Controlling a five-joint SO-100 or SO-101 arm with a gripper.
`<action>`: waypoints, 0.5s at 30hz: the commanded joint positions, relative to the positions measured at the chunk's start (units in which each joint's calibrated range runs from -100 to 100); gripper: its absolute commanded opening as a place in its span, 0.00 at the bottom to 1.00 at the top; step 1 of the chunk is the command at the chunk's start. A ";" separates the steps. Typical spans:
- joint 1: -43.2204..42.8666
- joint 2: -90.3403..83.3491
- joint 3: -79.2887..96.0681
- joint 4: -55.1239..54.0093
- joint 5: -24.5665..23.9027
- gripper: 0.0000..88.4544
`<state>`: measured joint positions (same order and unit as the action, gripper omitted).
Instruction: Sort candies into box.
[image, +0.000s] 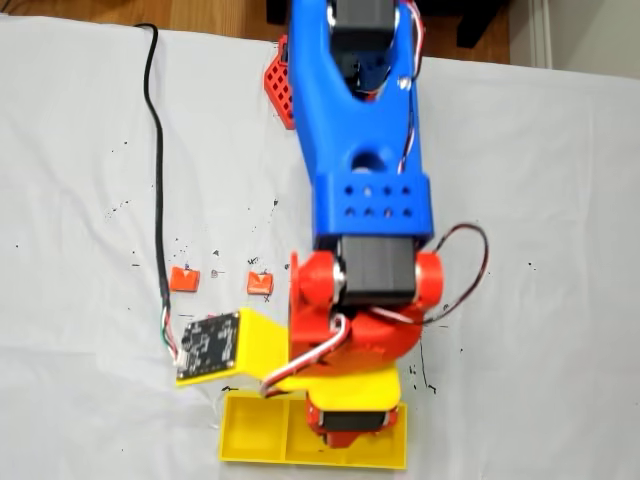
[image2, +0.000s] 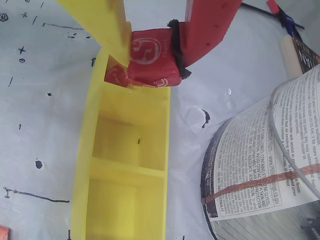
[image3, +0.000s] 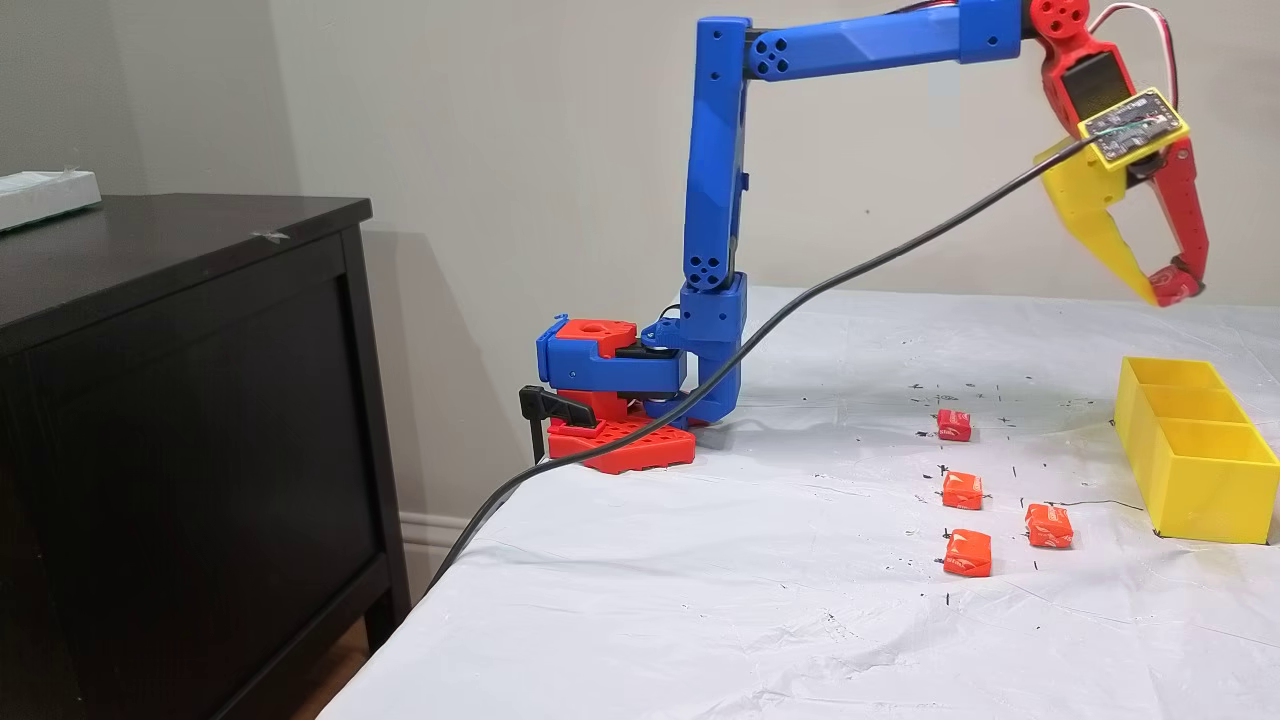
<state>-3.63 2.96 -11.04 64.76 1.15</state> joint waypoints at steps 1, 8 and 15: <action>0.73 1.70 -8.13 -0.13 0.54 0.00; 0.64 7.81 -10.59 -0.05 1.17 0.00; 0.55 9.34 -11.13 0.69 1.32 0.00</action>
<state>-2.93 14.47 -17.37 65.40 2.22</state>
